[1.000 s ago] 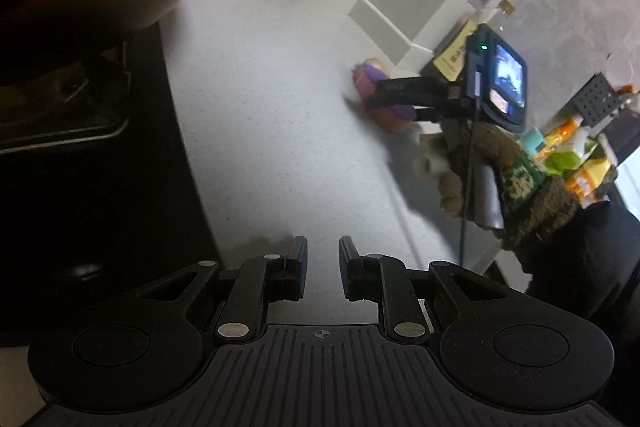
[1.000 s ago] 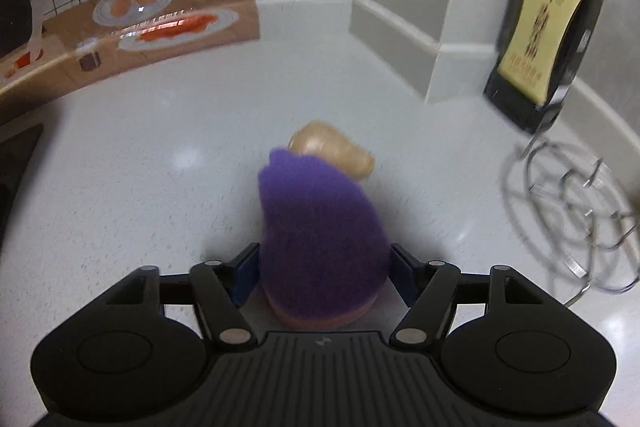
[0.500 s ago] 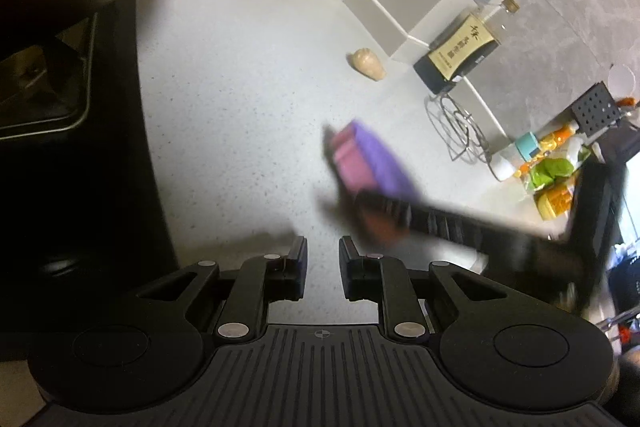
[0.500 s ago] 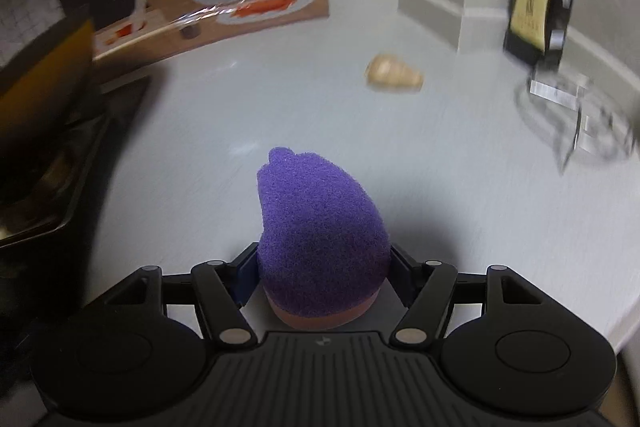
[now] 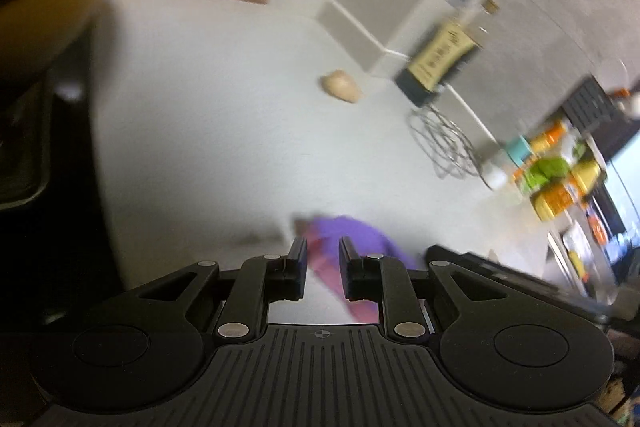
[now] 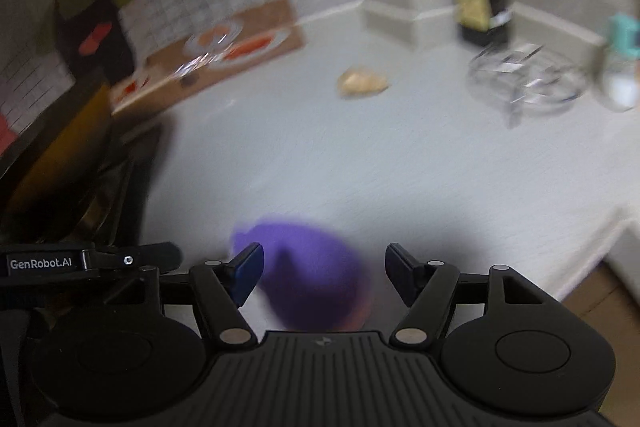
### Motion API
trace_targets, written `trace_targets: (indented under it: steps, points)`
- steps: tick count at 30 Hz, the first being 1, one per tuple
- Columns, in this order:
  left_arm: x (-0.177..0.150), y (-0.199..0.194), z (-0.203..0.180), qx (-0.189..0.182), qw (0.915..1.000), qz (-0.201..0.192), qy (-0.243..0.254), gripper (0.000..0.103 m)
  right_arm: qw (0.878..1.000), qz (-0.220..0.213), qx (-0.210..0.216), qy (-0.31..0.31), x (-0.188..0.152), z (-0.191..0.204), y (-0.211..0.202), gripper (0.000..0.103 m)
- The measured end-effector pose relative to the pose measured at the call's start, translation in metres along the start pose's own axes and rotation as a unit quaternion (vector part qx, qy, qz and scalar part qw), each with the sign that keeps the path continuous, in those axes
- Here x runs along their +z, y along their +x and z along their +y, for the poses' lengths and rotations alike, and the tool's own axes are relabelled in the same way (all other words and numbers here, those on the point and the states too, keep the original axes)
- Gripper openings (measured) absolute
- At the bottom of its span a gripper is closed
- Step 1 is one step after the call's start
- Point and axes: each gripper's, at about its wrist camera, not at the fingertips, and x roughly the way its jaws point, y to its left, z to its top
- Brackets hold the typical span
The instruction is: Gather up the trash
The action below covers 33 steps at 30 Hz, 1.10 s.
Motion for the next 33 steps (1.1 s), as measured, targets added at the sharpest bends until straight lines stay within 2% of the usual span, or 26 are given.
trace_targets:
  steps: [3, 8, 13, 16, 17, 18, 20, 27, 31, 33]
  points:
    - [-0.001, 0.011, -0.03, -0.017, 0.9982, 0.007, 0.057, 0.02, 0.999, -0.025, -0.041, 0.019, -0.002, -0.022, -0.017, 0.071]
    - [-0.012, 0.034, -0.076, -0.033, 0.9887, 0.041, 0.141, 0.02, 0.995, -0.034, -0.072, 0.058, -0.013, -0.051, -0.03, 0.071]
    - [-0.024, 0.042, -0.089, 0.006, 0.9801, 0.05, 0.192, 0.02, 0.993, -0.023, -0.098, 0.058, -0.024, -0.061, -0.028, 0.071]
    - [-0.025, 0.04, -0.075, 0.016, 0.9823, 0.058, 0.177, 0.02, 0.994, -0.023, -0.098, 0.048, -0.029, -0.059, -0.024, 0.069]
    - [-0.024, 0.039, -0.07, 0.021, 0.9837, 0.059, 0.169, 0.02, 0.994, -0.02, -0.096, 0.041, -0.029, -0.056, -0.021, 0.059]
    - [-0.023, 0.036, -0.063, 0.028, 0.9852, 0.057, 0.16, 0.02, 0.995, -0.015, -0.091, 0.032, -0.029, -0.053, -0.018, 0.043]
    - [-0.02, 0.028, -0.05, 0.041, 0.9875, 0.05, 0.144, 0.02, 0.997, 0.0, -0.076, 0.015, -0.028, -0.043, -0.009, 0.035]
    - [-0.009, 0.003, -0.018, 0.073, 0.9919, 0.023, 0.101, 0.02, 0.999, 0.035, -0.009, -0.04, -0.035, 0.005, 0.019, 0.034]
    - [-0.007, -0.002, -0.015, 0.077, 0.9921, 0.018, 0.097, 0.02, 0.995, 0.056, 0.058, -0.062, -0.042, 0.028, 0.022, 0.034]
    - [-0.007, -0.002, -0.017, 0.077, 0.992, 0.018, 0.098, 0.02, 0.993, 0.054, 0.069, -0.076, -0.044, 0.036, 0.019, 0.034]
